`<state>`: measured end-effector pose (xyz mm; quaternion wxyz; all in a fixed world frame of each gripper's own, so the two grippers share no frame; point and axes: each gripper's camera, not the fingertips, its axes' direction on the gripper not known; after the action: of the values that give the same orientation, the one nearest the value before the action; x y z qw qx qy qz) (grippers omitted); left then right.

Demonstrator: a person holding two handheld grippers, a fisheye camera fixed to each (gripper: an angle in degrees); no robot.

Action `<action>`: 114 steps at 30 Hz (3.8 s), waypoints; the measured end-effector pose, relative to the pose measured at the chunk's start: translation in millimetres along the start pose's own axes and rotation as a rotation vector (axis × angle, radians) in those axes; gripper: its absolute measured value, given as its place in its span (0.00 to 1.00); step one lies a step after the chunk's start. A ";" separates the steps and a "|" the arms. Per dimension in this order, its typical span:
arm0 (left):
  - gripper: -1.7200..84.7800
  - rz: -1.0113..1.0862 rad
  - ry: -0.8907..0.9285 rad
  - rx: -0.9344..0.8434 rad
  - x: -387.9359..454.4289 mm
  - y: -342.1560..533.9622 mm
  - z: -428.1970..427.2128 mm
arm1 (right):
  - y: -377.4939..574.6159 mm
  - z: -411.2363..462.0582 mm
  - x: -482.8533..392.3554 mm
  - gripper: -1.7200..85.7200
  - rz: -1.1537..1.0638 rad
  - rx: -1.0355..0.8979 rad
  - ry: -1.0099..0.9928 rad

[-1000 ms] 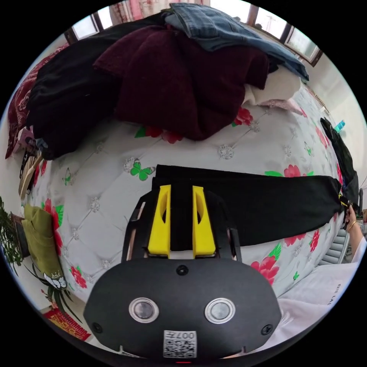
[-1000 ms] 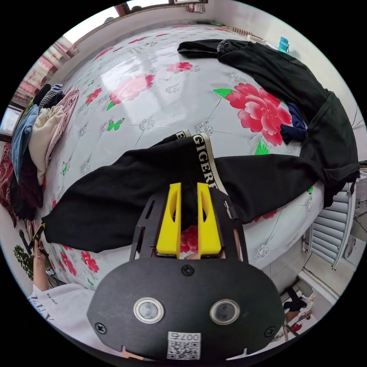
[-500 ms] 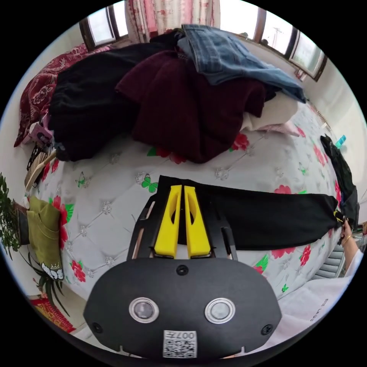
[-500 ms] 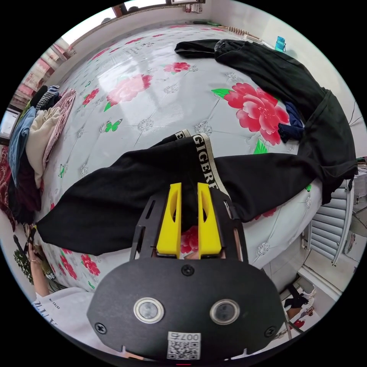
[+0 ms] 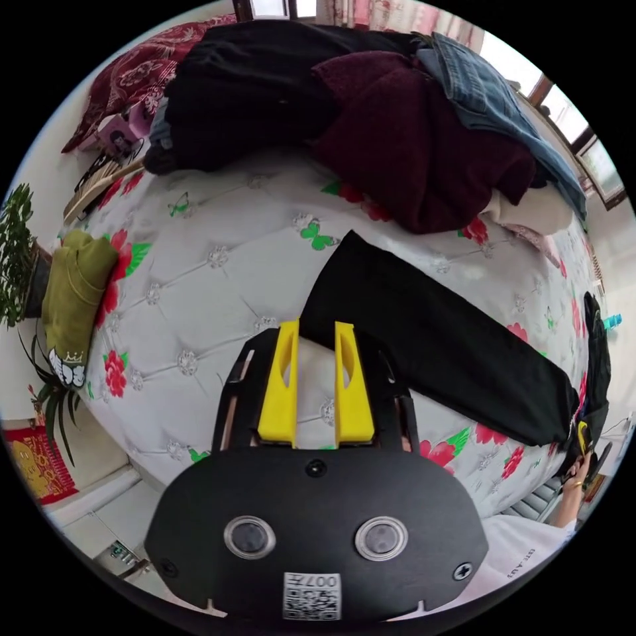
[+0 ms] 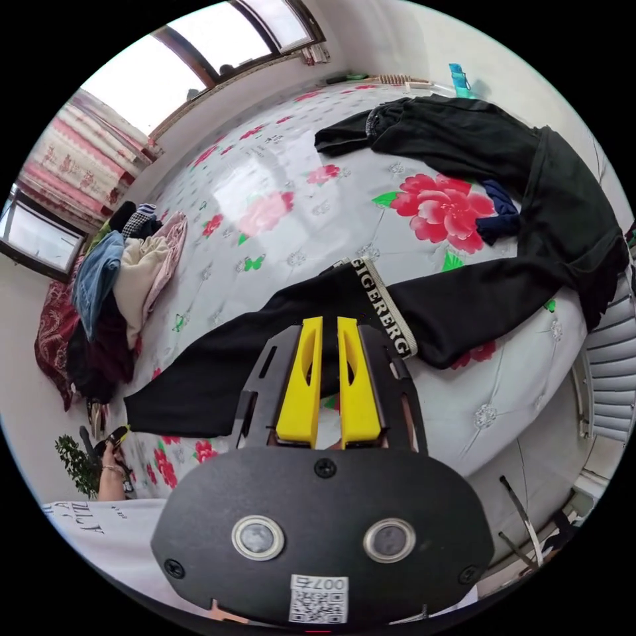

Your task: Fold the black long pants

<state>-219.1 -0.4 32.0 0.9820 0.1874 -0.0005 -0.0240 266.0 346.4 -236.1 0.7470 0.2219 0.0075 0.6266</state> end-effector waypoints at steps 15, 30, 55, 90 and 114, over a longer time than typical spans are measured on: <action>0.13 0.003 -0.004 -0.010 9.8 -33.7 21.3 | 23.5 -2.8 -45.7 0.06 -0.163 -0.048 -0.101; 0.13 -0.017 0.021 0.006 2.3 -48.5 27.8 | 30.0 0.9 -51.2 0.06 -0.209 -0.093 -0.104; 0.03 -0.071 0.015 0.034 -6.6 -28.4 29.5 | 39.9 -21.1 -3.2 0.03 -0.210 -0.078 -0.167; 0.10 0.605 0.401 0.056 218.0 169.6 -48.4 | 99.2 -14.5 258.7 0.08 0.314 -0.004 -0.370; 0.15 0.142 0.636 -0.080 35.3 60.7 -11.0 | 143.3 124.5 -231.0 0.06 -1.036 -0.461 -0.553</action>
<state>-180.9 58.4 43.8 0.9388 0.1462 0.2940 0.1043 118.8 105.9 -136.7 0.9565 0.1763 -0.2147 0.0887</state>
